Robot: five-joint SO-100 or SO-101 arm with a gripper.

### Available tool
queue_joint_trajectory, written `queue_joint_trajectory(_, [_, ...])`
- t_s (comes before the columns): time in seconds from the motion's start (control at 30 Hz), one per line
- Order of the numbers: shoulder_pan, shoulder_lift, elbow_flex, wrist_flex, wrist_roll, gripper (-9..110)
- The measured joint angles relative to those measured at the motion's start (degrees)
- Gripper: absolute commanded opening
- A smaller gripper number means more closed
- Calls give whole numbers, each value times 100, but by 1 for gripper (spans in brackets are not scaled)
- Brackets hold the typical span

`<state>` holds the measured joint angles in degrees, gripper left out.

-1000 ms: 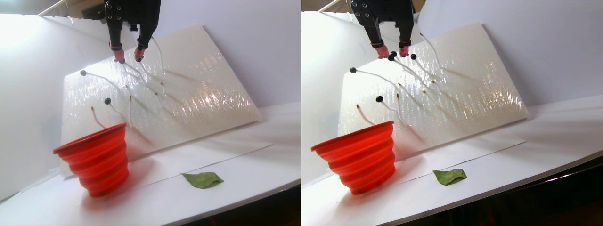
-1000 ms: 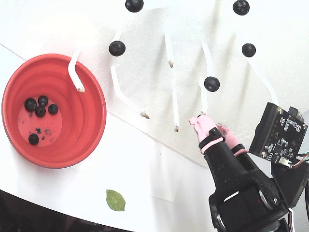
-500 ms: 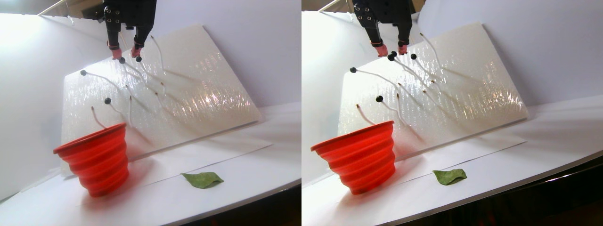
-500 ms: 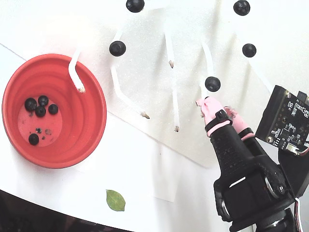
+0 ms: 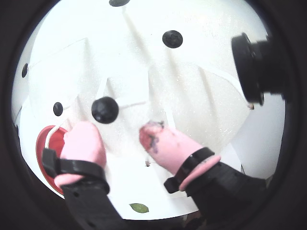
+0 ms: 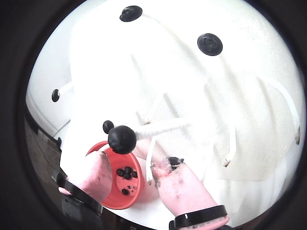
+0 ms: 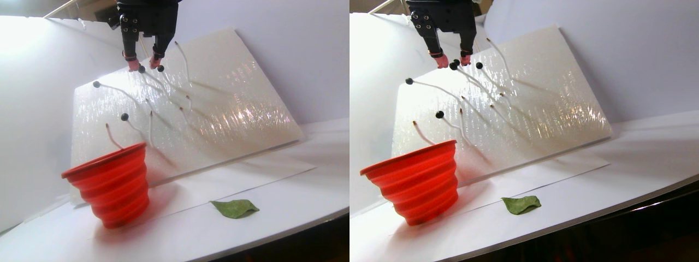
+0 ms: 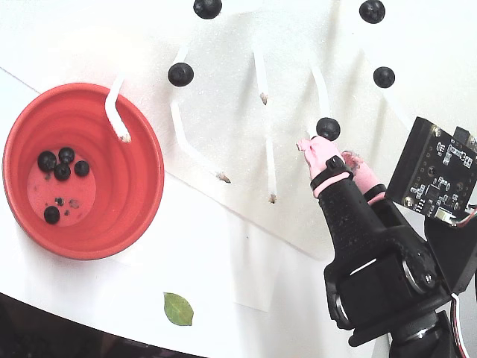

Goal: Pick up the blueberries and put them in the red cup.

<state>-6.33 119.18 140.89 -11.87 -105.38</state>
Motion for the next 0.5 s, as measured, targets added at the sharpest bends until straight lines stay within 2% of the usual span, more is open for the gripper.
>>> queue_joint_trajectory(0.5, [0,-308,-88,-176,26,18])
